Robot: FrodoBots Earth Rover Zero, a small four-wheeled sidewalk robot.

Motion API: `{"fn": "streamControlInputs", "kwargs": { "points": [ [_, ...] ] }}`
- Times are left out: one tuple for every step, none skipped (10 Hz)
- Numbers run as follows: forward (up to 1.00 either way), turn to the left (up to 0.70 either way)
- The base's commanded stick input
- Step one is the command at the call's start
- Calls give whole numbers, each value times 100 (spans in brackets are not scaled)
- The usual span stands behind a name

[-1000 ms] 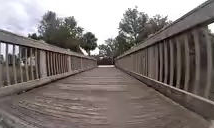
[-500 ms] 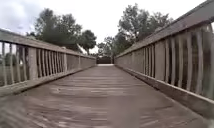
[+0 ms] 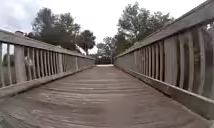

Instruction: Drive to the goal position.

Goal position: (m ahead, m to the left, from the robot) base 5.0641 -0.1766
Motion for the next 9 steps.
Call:
{"fn": "streamControlInputs", "kwargs": {
  "points": [
    [70, 0],
    [70, 0],
    [70, 0],
    [70, 0],
    [70, 0],
    [70, 0],
    [70, 0],
    [70, 0],
    [70, 0]
  ]
}}
